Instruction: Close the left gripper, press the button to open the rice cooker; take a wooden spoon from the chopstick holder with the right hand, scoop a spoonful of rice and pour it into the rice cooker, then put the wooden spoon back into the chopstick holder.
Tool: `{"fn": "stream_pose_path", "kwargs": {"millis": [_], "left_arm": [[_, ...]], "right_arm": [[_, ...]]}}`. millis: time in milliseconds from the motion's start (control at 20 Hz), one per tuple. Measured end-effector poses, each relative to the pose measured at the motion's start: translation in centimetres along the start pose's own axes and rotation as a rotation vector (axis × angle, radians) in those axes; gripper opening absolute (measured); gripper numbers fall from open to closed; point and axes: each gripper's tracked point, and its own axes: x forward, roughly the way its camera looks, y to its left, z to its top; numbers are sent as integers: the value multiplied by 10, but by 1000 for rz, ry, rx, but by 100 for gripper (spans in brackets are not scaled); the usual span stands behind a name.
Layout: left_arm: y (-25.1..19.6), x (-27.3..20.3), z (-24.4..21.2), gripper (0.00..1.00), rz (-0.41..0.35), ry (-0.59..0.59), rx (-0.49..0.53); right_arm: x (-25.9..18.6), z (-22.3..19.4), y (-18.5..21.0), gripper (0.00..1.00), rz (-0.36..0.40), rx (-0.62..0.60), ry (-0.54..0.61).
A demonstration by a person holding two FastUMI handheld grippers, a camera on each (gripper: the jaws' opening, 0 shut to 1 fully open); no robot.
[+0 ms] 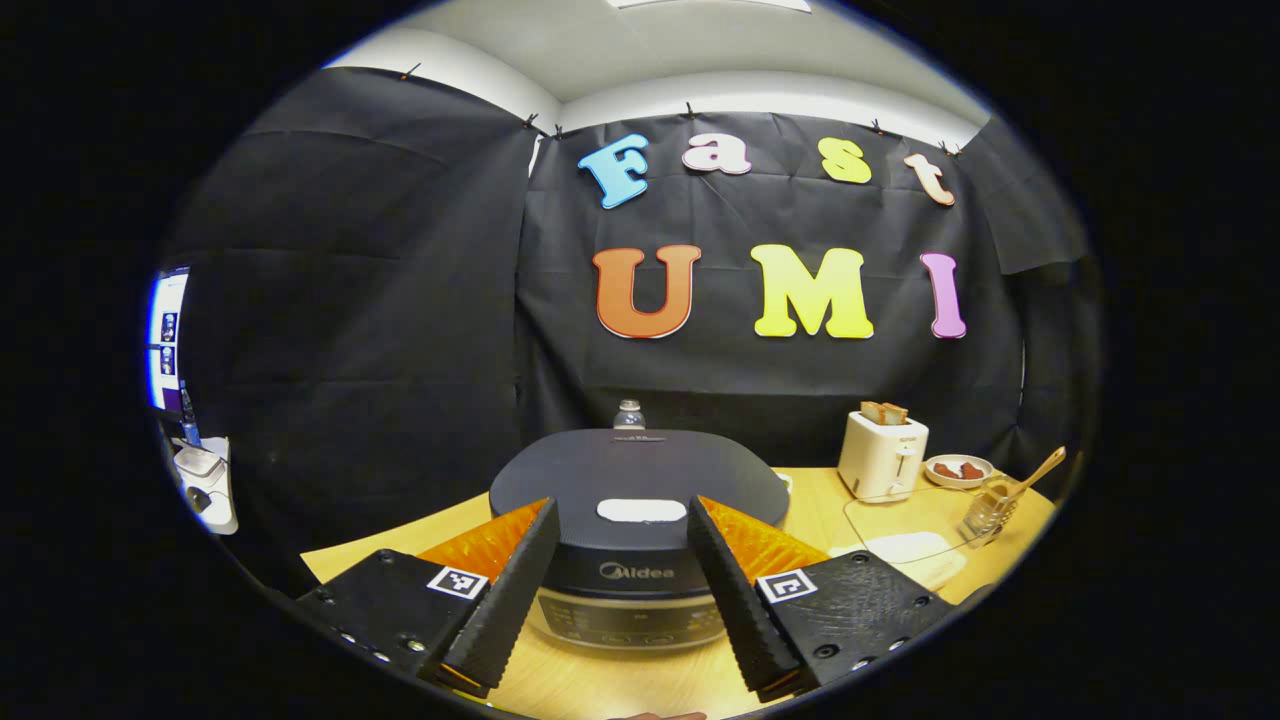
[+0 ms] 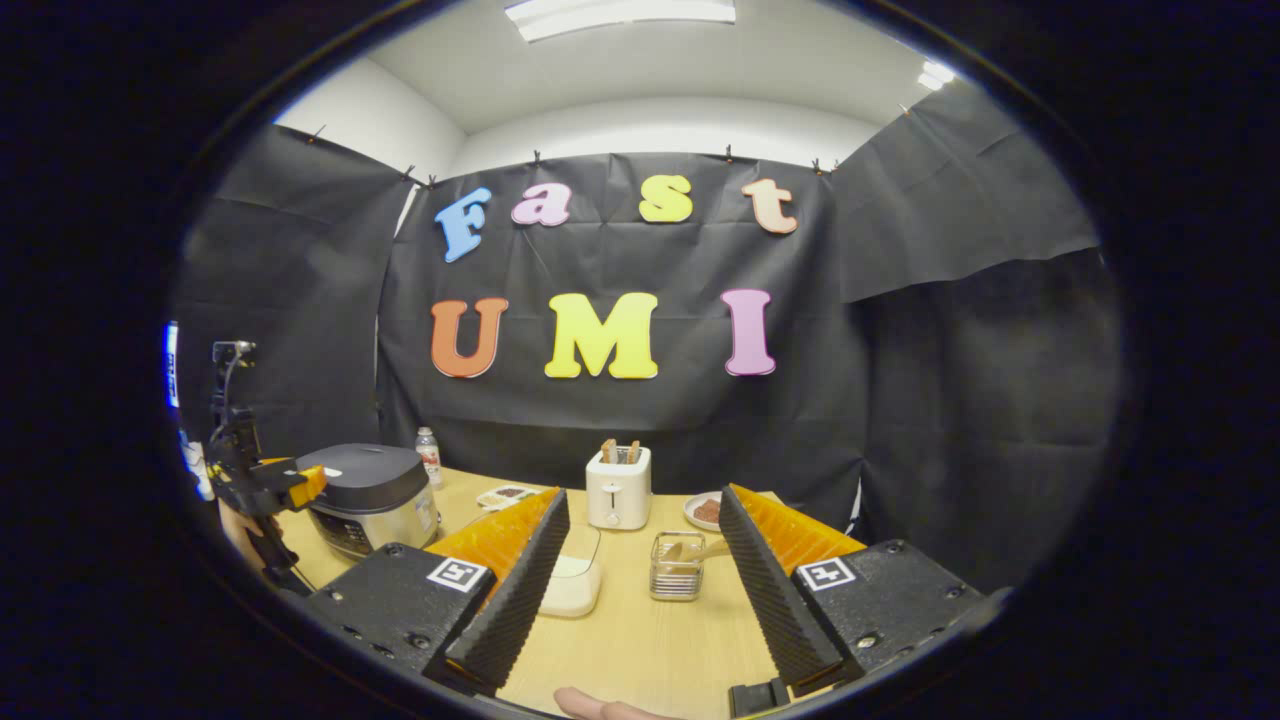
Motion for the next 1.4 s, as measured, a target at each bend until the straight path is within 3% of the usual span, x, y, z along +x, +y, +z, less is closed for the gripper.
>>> {"fn": "stream_pose_path", "kwargs": {"millis": [50, 200, 400, 500, 650, 700, 750, 800, 850, 1200, 1400], "left_arm": [[-6, -12, 7, 83, -23, -2, -30], [-17, -46, 34, 83, -58, -30, -57], [-34, -72, 56, 82, -92, -37, 8], [-38, -79, 74, 82, -82, -92, 61], [-61, -86, 76, 82, -126, -65, 50], [-64, -87, 79, 96, -127, -58, 42], [-66, -91, 80, 79, -125, -49, 32], [-70, -95, 80, 83, -132, -28, 17], [-76, -101, 81, 96, -146, -14, 0], [-93, -141, 112, 95, -185, -92, 78], [-108, -162, 117, 95, -250, -104, 58]], "right_arm": [[0, -1, 0, 96, -3, 1, 4], [-3, 0, -2, 97, -14, -5, 8], [-7, 7, 1, 98, -14, -21, -10], [-12, 9, 4, 98, -6, -30, -17], [-20, 16, -2, 98, -13, -42, -29], [-23, 19, -4, 96, -19, -46, -32], [-25, 22, -6, 98, -24, -42, -42], [-28, 26, -6, 98, -27, -37, -49], [-30, 26, -8, 98, -29, -34, -50], [-44, 45, -13, 96, -39, -43, -77], [-49, 55, -15, 96, -37, -21, -100]]}}
